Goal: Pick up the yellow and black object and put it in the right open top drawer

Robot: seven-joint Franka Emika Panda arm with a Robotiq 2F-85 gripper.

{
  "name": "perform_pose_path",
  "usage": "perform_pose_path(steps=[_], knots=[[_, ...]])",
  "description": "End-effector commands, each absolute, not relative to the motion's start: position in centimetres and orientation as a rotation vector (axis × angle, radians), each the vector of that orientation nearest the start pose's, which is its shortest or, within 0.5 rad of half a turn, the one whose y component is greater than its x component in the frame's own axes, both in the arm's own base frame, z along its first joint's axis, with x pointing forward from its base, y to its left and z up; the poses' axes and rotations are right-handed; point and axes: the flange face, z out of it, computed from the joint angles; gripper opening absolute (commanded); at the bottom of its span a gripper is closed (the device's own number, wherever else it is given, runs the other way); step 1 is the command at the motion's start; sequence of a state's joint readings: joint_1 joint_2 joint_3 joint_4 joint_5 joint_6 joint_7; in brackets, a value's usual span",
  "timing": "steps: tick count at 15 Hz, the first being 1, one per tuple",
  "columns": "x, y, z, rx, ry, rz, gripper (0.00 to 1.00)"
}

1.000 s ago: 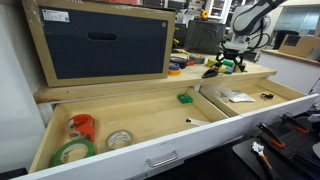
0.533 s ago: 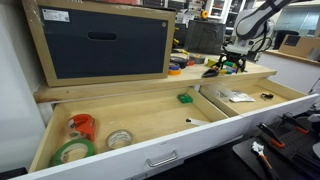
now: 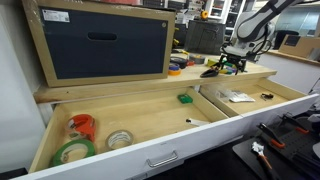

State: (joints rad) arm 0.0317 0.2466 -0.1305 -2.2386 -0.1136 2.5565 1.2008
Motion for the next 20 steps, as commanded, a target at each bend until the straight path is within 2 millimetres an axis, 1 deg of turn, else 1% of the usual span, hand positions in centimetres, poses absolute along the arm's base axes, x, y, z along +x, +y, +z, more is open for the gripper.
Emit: perform_pose_path(steps=[1,2,3,5,8,11,12,13,18,20], knots=[[54.4,-4.9,27.0,-2.579,1.839,-0.245,0.74],[54.3,-4.6,27.0,-2.575,1.84,-0.251,0.68],[54.3,-4.3,26.9,-2.58,1.834,-0.257,0.59],[54.1,-3.7,26.8,-2.587,1.827,-0.267,0.45],[53.7,-2.7,26.5,-2.601,1.817,-0.274,0.21],[53.5,-2.1,26.4,-2.612,1.805,-0.289,0.02],[53.4,-1.9,26.4,-2.615,1.802,-0.291,0.01],[53.3,-1.8,26.4,-2.62,1.797,-0.295,0.05],[52.5,-1.5,27.2,-2.633,1.768,-0.315,0.05],[51.9,-1.4,27.8,-2.664,1.723,-0.296,0.05]])
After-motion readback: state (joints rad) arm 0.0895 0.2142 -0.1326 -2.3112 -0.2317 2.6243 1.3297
